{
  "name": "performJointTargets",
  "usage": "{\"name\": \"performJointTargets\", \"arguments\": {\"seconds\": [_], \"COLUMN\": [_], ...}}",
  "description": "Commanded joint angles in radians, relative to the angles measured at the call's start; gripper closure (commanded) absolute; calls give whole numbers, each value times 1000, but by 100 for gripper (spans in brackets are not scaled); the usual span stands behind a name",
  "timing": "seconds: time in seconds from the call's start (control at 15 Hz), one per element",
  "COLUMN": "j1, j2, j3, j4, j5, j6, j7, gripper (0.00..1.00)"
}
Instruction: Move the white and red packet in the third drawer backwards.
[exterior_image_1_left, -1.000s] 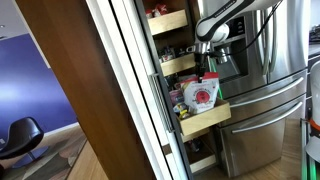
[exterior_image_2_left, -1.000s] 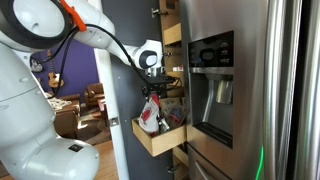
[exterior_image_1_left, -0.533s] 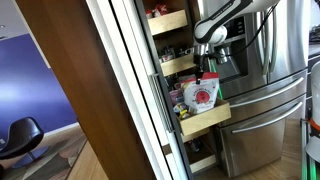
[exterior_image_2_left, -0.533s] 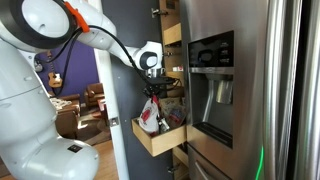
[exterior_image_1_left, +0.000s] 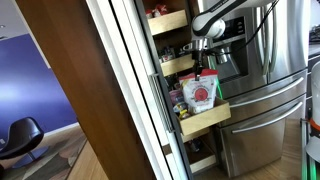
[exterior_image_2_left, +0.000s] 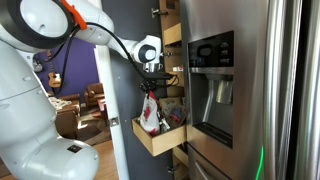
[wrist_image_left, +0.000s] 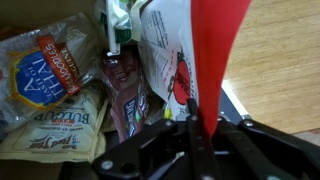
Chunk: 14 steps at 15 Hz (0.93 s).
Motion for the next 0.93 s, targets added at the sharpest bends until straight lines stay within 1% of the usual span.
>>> {"name": "performJointTargets", "arguments": {"seconds": [0.0, 0.47, 0.6, 0.87], "j1": [-19, -19, -25, -43], "j2": [-38, -40, -34, -21], "j3": [21, 31, 33, 34], "j4": [76, 199, 243, 309], "j5": [33, 35, 15, -2], "j6": [-71, -129, -159, -123], "j7": [4, 28, 47, 103], "gripper": [99, 99, 99, 99]}}
